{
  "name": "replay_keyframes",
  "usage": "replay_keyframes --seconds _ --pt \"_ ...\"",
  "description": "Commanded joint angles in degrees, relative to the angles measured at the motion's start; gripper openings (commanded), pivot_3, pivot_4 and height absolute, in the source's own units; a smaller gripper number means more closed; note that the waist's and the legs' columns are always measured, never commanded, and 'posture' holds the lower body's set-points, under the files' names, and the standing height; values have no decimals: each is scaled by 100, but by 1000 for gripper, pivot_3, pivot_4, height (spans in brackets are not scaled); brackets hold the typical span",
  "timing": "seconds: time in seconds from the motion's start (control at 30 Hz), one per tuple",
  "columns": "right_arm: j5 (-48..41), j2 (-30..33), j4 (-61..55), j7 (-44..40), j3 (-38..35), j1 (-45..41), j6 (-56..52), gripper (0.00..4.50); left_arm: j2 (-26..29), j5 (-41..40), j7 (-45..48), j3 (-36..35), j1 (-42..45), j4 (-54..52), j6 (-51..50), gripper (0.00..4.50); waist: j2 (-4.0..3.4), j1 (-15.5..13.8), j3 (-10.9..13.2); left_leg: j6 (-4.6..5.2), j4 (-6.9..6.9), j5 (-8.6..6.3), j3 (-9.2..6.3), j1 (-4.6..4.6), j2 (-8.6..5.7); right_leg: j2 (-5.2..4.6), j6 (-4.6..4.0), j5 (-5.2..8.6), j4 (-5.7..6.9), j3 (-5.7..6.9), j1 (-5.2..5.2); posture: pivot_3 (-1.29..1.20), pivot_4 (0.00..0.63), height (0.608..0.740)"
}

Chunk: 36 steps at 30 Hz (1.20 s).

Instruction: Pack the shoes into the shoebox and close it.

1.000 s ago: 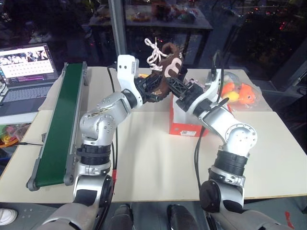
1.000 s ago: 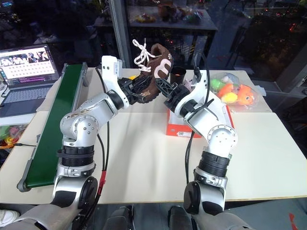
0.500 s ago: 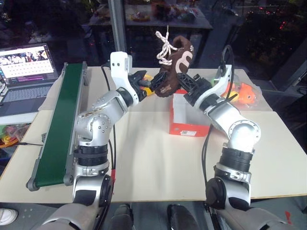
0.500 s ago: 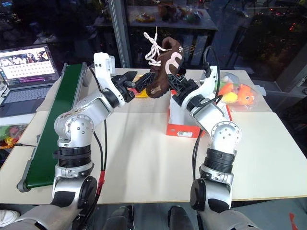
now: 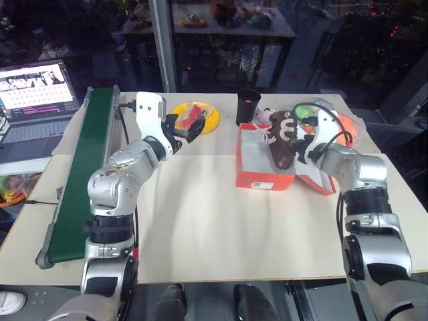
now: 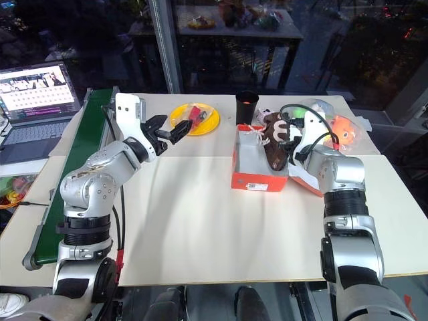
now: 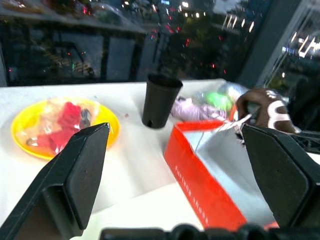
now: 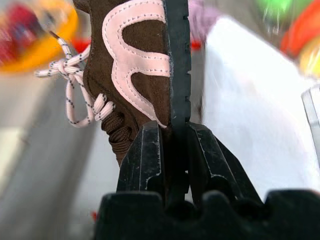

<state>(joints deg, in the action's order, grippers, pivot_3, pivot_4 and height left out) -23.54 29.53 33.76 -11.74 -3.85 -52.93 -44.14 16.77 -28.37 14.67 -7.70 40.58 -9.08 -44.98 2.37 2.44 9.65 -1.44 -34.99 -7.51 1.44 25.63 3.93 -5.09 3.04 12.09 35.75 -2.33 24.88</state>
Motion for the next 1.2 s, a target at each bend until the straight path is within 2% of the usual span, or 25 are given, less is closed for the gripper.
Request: replay_keyframes --seconds 0.03,0.27,0.33,0.5,0.63,0.87,1.03,1.2 --pt "393 18 552 -393 114 -293 303 253 36 -8 -9 -20 -50 -415 55 4500 0 -4 0 0 -1 0 0 1 0 0 0 0 0 0 0 0 150 736" --pt "990 30 1386 -881 361 -513 428 253 7 -47 -78 -5 -322 -670 -86 4500 0 -4 0 0 -12 0 0 -7 -1 0 4 1 5 1 -10 0 150 736" --pt "1098 5 1554 -976 361 -585 499 1260 11 -25 -86 24 -417 -733 -99 4500 0 -3 0 0 -14 0 0 -10 0 0 4 1 6 1 -14 0 150 736" --pt "1338 -74 1662 -1049 347 -759 646 2959 1 -4 -116 29 -486 -802 -125 4500 -1 -25 1 -1 -22 0 -1 -14 -1 0 6 1 6 1 -24 0 150 736" --pt "1469 -158 1287 -1021 338 -775 594 4322 11 -17 -140 26 -536 -873 -158 4500 -1 -21 1 -1 -23 0 -1 -13 -2 0 6 0 6 1 -25 0 150 736" --pt "1354 -162 -176 -1284 265 -704 157 4420 103 9 -193 -36 -584 -910 -236 4500 -10 -7 6 -1 -20 0 -1 -13 -1 1 5 0 6 0 -22 0 150 736" --pt "685 -133 -1713 -2091 71 -468 -57 4420 433 335 -359 -119 -753 -710 -289 4500 -16 7 10 -1 -13 0 -2 -15 1 4 5 0 12 0 -17 0 150 736" --pt "-336 28 -3703 -3316 189 573 -336 4420 688 479 -515 -591 -1135 -705 -208 4500 -16 -54 10 -1 -15 -1 -3 -13 0 2 7 3 7 3 -23 0 150 736"
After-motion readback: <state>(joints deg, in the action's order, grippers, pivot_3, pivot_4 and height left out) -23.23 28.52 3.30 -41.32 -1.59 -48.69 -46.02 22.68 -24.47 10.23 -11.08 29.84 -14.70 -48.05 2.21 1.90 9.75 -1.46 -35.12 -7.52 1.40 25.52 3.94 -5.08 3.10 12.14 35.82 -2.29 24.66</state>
